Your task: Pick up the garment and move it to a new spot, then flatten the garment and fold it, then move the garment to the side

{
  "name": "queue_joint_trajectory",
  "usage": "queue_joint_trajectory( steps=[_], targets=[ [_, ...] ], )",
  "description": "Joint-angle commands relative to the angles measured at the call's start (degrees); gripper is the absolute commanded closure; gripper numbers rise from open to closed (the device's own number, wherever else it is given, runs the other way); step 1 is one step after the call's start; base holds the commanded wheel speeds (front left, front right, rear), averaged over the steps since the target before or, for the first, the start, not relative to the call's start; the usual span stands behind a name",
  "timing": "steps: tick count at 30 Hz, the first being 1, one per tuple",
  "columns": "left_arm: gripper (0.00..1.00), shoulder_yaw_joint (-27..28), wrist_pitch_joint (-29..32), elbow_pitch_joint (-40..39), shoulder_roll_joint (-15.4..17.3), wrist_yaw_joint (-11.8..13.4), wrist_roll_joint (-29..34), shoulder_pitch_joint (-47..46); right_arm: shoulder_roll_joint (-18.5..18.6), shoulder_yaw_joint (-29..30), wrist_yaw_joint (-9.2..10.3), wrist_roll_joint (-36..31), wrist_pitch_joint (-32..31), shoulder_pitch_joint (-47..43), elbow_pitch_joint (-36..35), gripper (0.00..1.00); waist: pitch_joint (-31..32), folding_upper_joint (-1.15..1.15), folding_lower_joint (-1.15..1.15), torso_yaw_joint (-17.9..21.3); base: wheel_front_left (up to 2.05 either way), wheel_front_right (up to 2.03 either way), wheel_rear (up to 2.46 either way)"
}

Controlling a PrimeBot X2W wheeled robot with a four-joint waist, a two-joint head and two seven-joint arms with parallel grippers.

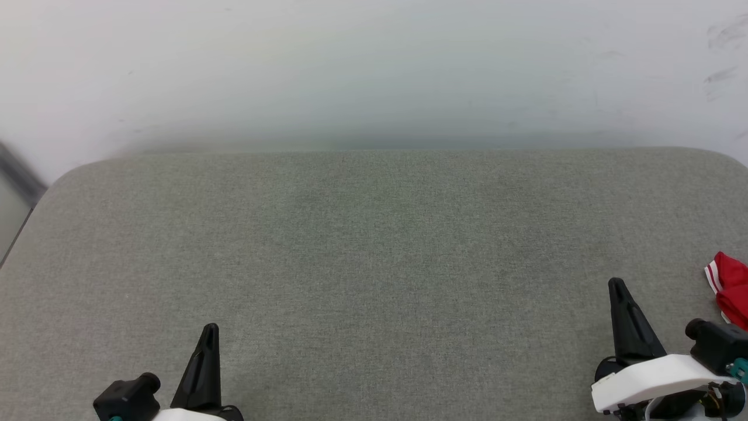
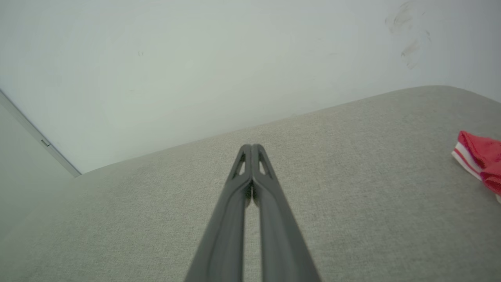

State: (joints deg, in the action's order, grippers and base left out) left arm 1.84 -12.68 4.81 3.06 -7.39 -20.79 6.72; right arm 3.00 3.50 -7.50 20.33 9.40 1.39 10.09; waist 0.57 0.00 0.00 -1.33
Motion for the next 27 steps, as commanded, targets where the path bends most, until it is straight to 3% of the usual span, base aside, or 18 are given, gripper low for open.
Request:
queue_joint_trajectory(
  steps=[1,27],
  targets=[
    [1.0,-0.02,0.43,-0.48,0.52,0.07,-2.45,-1.63,-0.01,0.25,0.0,2.51,-0.42,1.43,-0.67,1.0,-0.01,0.0,0.0,0.02,0.0,0.0,0.0],
    [1.0,0.23,5.49,2.8,1.3,-0.05,-25.89,-5.58,-0.06,1.1,0.01,25.0,-5.37,2.7,0.66,1.0,-0.17,0.0,0.0,0.3,0.0,0.0,0.0]
  ],
)
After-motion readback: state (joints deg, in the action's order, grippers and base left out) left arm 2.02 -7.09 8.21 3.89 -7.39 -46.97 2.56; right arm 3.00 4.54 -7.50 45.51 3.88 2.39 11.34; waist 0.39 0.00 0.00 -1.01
